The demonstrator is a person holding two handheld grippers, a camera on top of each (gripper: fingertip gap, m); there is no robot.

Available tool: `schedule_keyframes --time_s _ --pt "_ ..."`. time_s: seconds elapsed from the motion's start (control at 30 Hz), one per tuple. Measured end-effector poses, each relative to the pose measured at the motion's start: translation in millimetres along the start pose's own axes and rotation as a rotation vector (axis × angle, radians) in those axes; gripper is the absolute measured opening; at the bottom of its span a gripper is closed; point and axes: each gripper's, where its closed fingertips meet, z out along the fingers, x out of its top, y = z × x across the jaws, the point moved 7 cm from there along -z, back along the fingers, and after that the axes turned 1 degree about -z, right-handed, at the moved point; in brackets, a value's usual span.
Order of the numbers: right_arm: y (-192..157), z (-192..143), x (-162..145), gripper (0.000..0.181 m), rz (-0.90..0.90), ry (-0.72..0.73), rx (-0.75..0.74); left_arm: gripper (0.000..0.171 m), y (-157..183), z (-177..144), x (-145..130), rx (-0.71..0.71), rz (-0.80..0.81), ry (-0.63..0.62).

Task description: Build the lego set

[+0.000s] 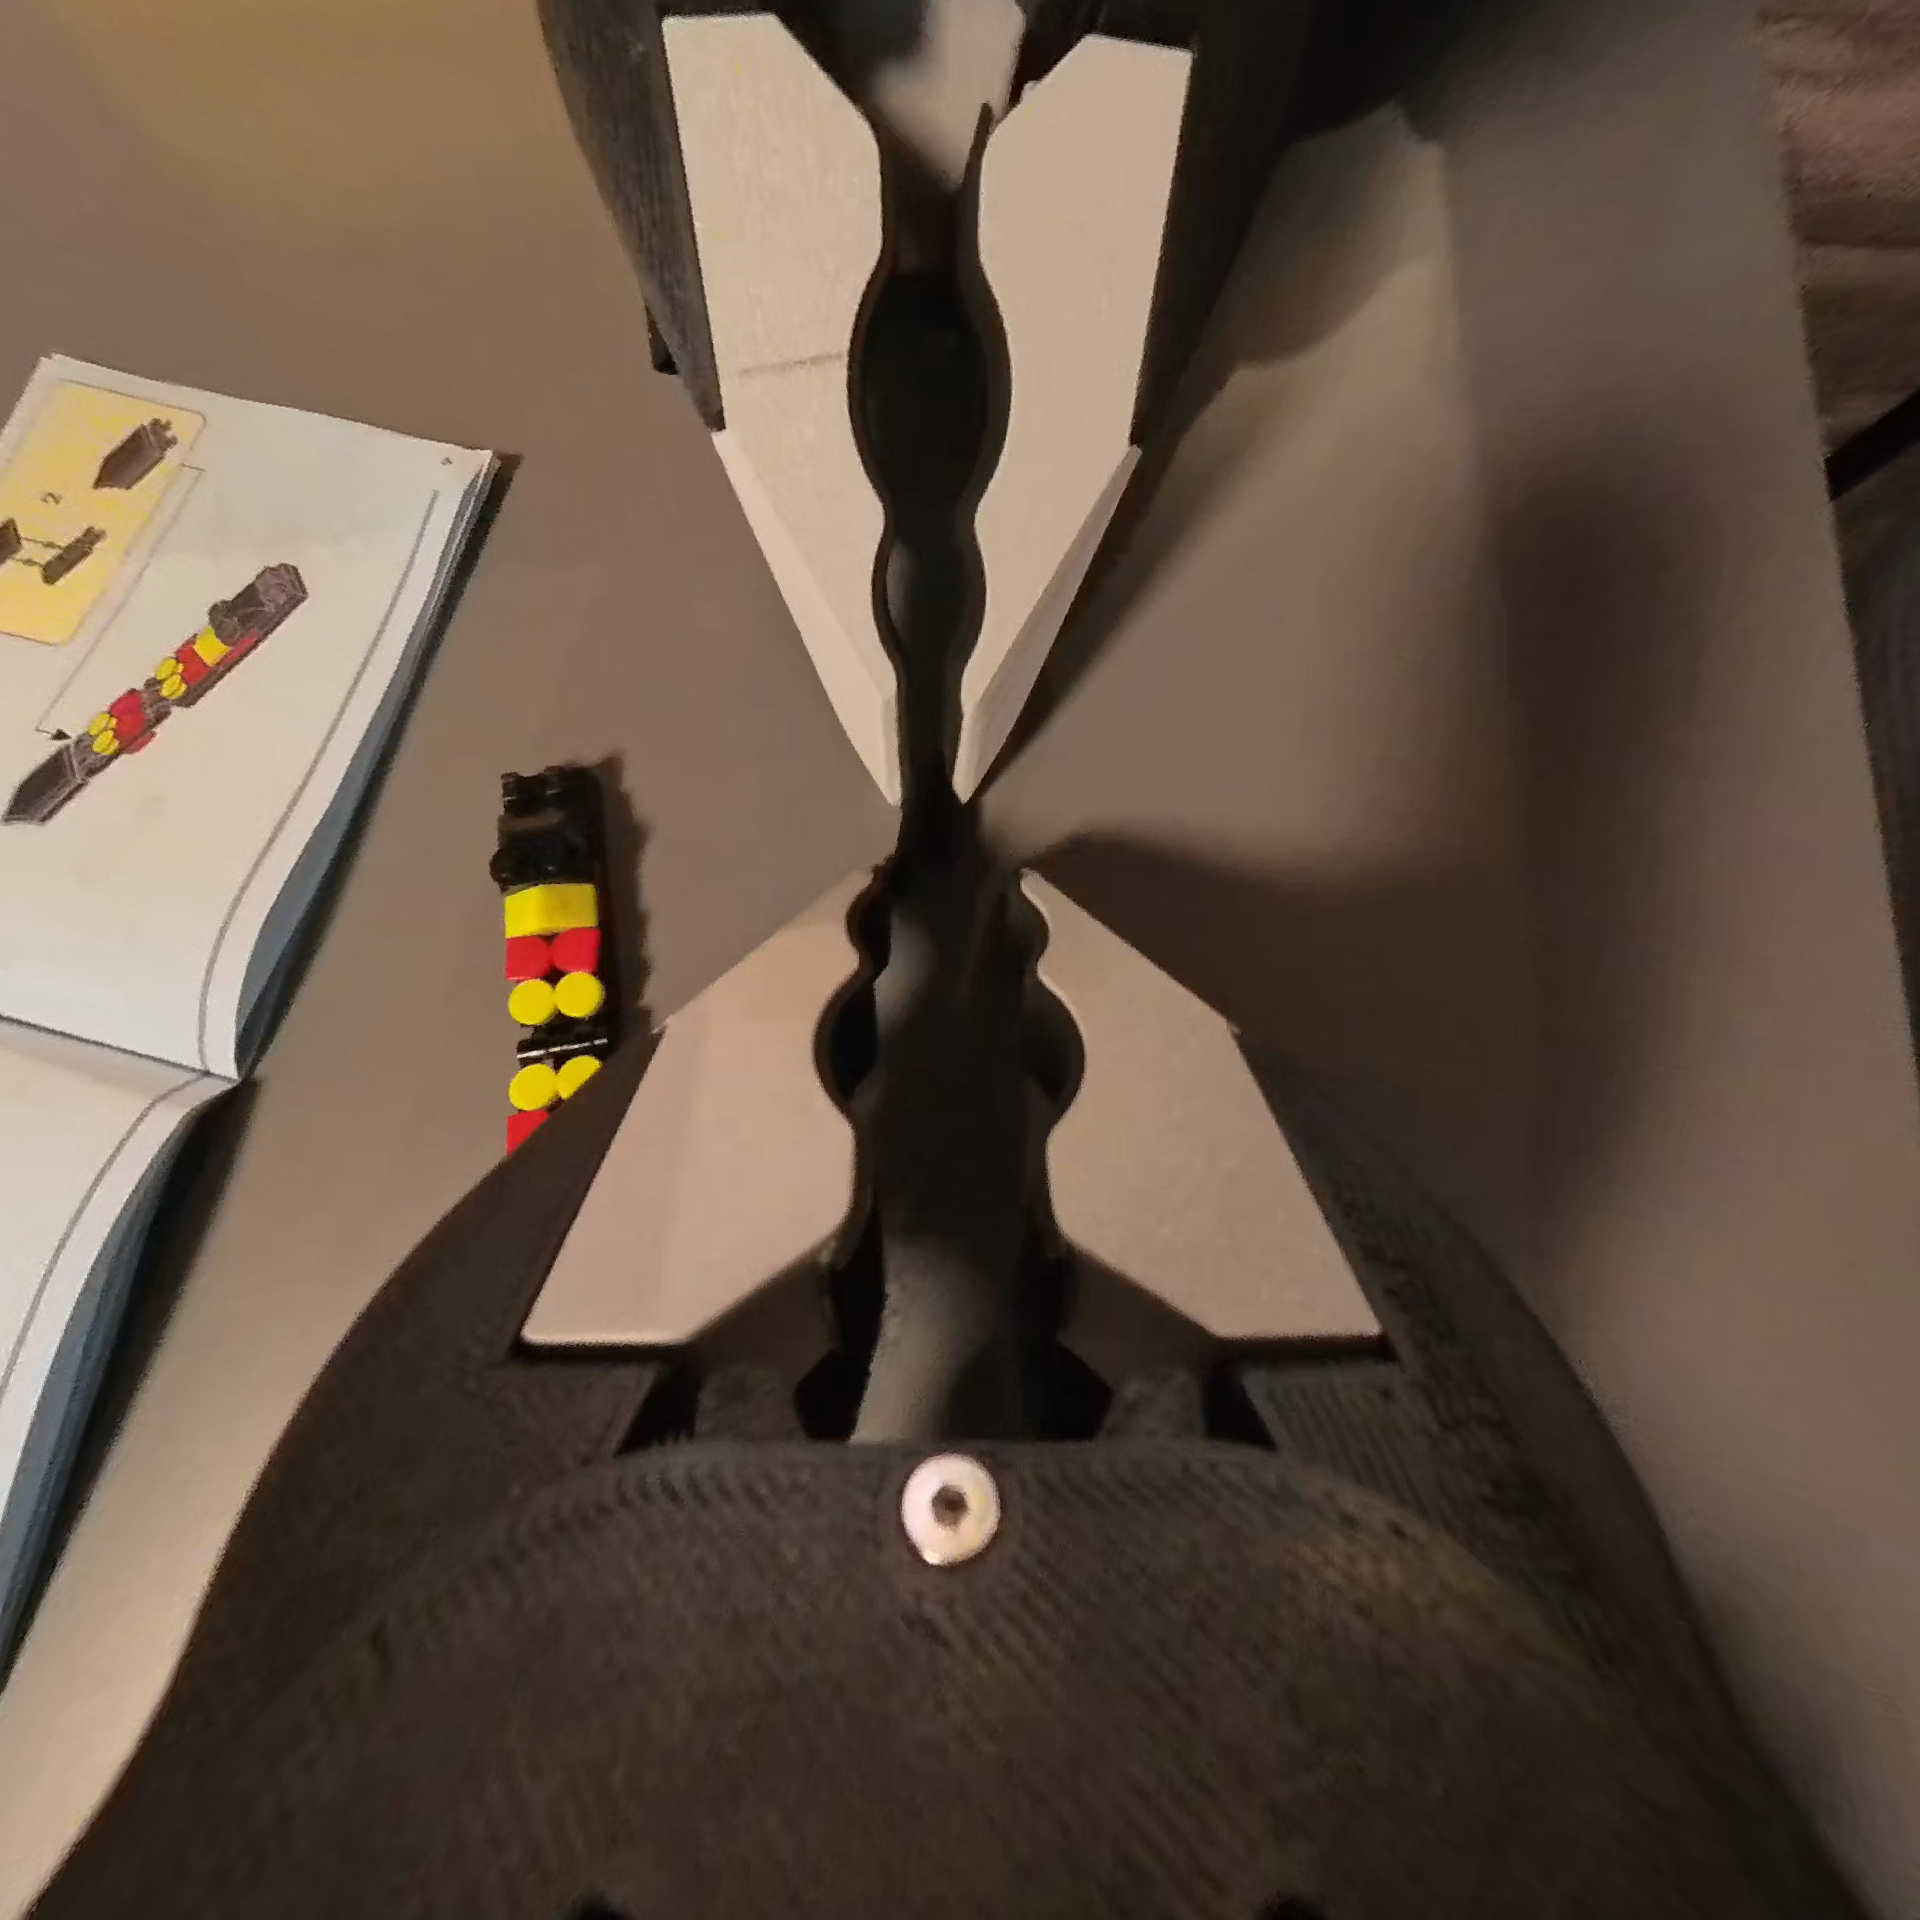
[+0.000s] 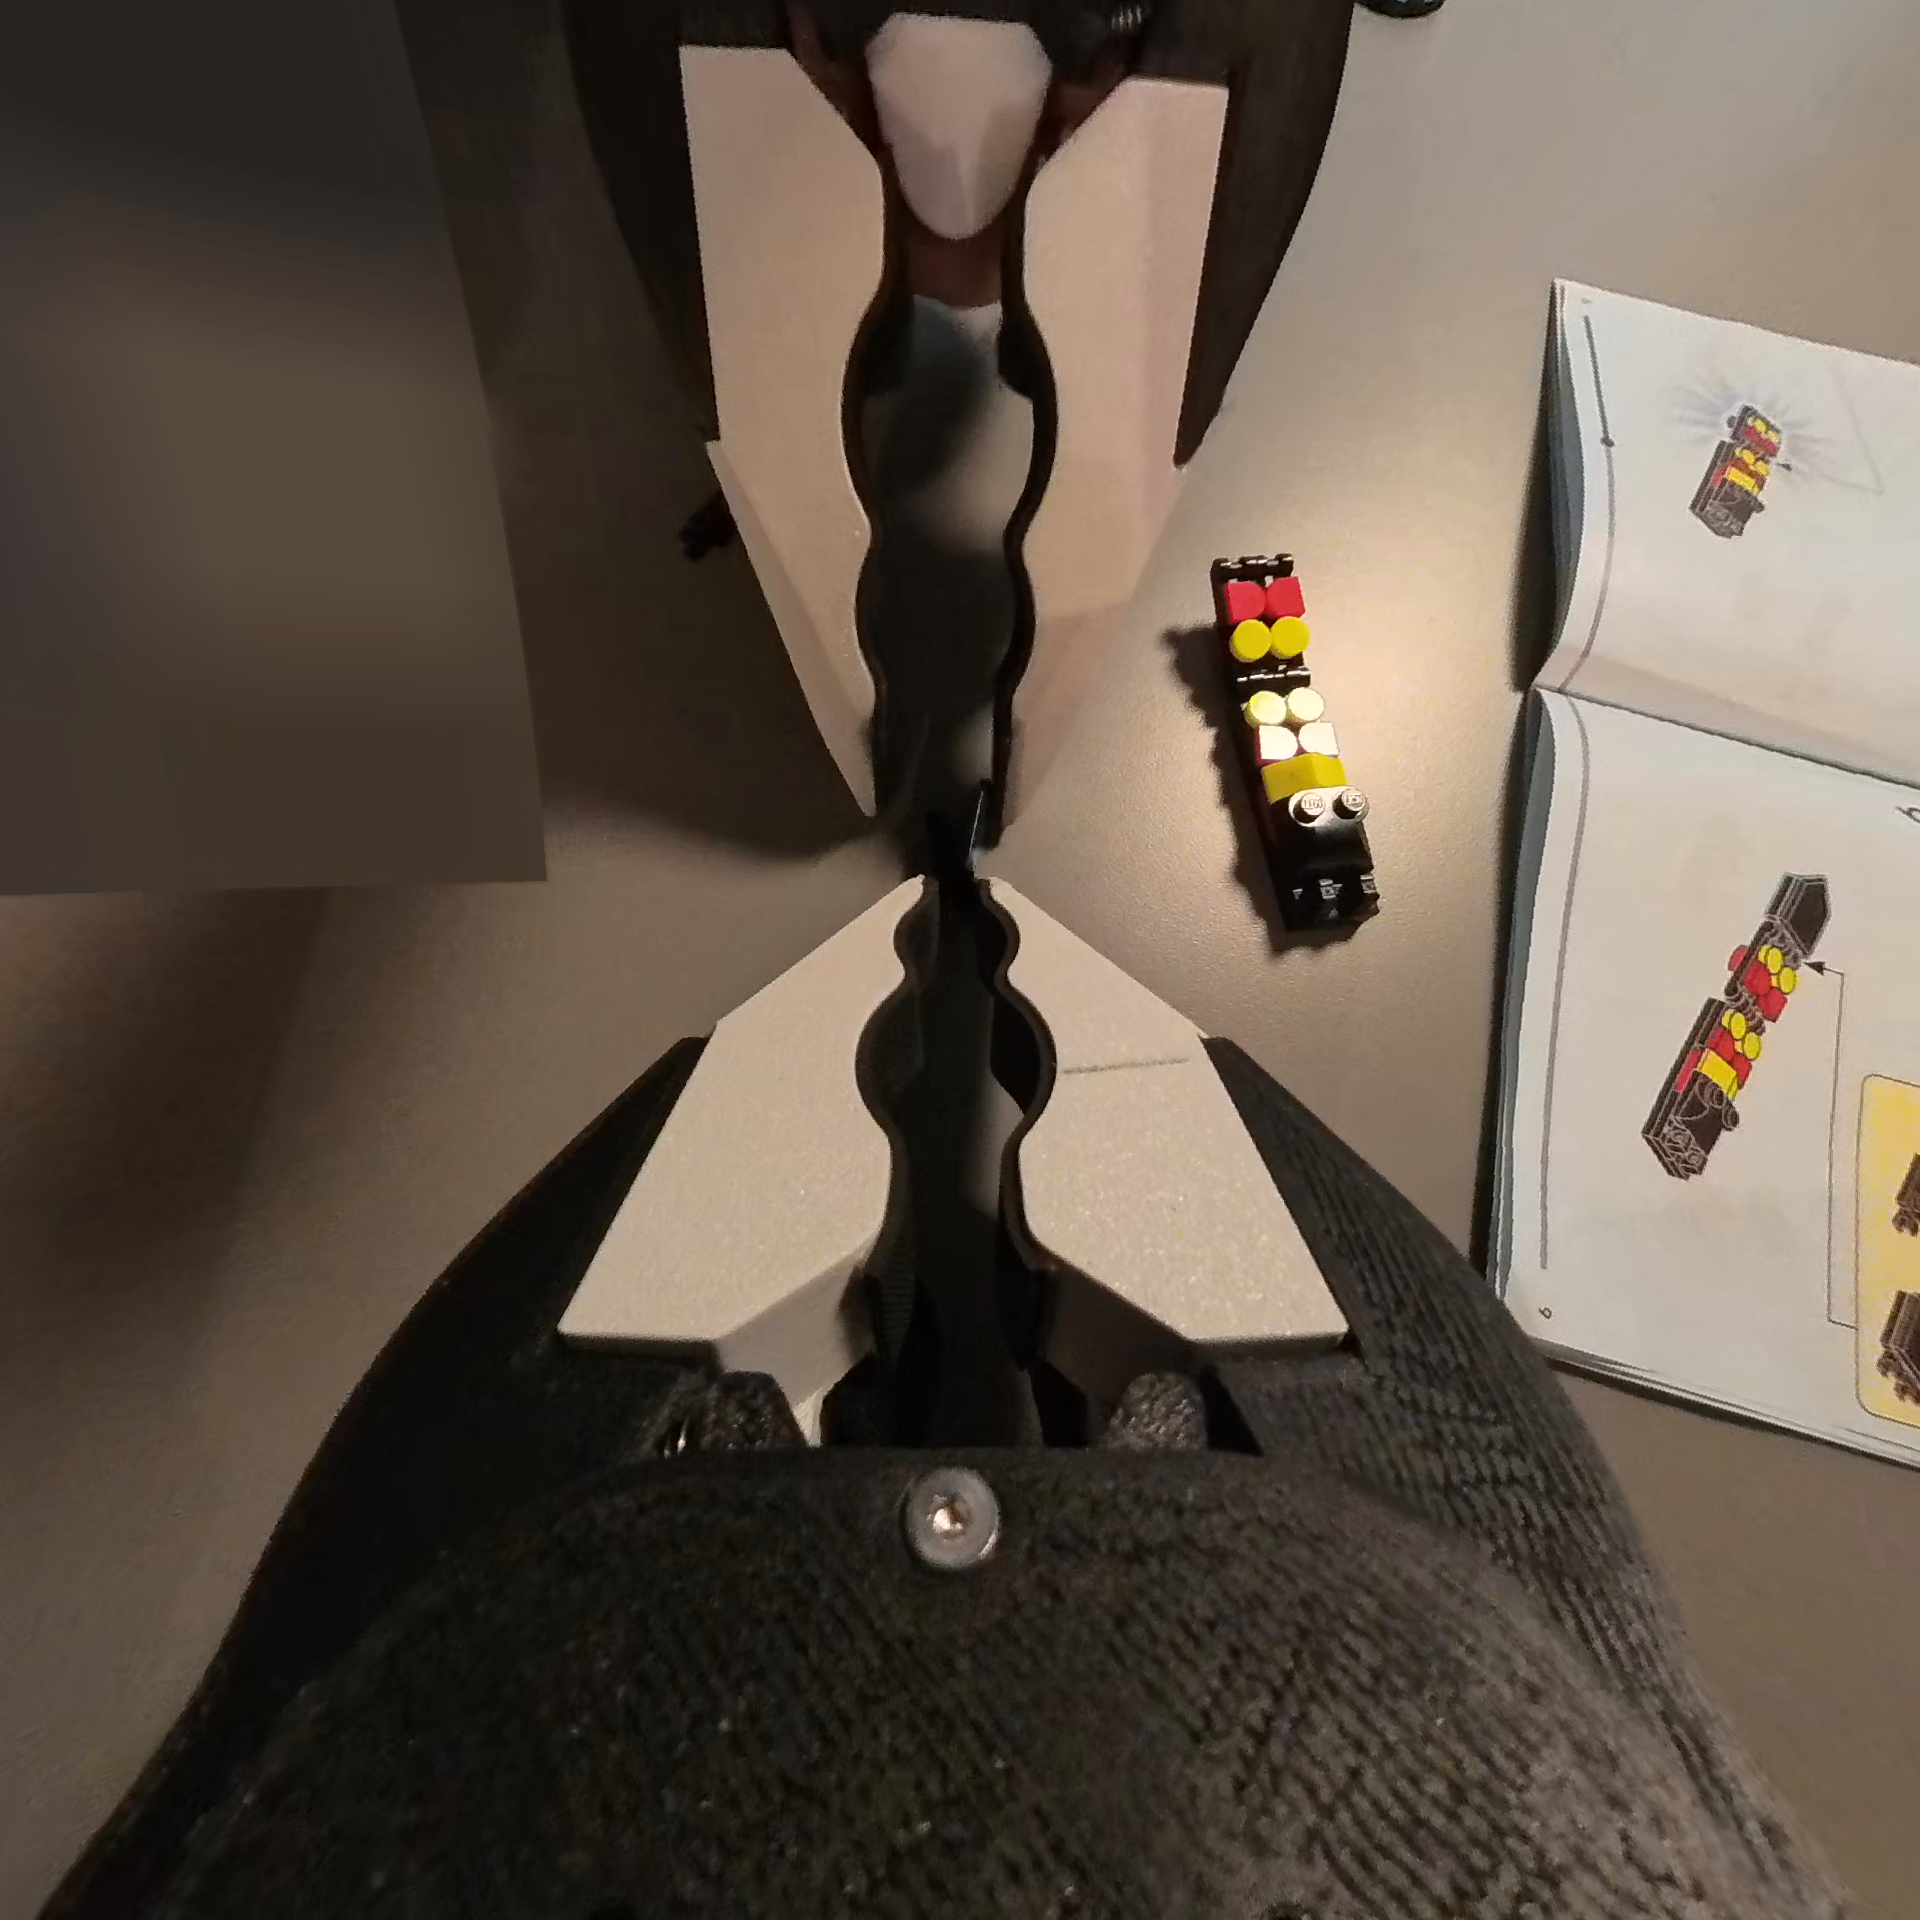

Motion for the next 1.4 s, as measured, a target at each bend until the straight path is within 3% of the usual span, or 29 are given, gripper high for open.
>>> schedule_keyframes --time_s 0.27,0.6,0.9,1.17,1.3,1.4 --pt "2.1 0.1 -0.1 0.005 0.023 -0.002 -0.011 0.02 -1.2 3.7 1.5 -0.007 -0.024 0.032" --pt "2.5 -1.0 0.1 0.008 0.043 0.009 -0.003 0.007 -6.0 4.1 1.1 -0.011 -0.082 0.049" --pt "-0.3 -4.9 4.2 0.014 -0.076 0.067 -0.071 0.007 -16.1 0.6 -3.0 -0.242 -0.378 0.126" --pt "-5.9 -10.1 4.9 0.023 -0.368 0.126 -0.231 0.006 -28.4 -7.4 -6.8 -0.542 -0.704 0.252" --pt "-10.0 -16.8 10.8 0.02 -0.477 0.171 -0.317 0.006 -34.1 -9.5 -9.0 -0.617 -0.799 0.282" --pt "-15.5 -14.1 11.2 0.017 -0.501 0.169 -0.294 0.006 -33.9 -8.1 -9.9 -0.627 -0.814 0.265"
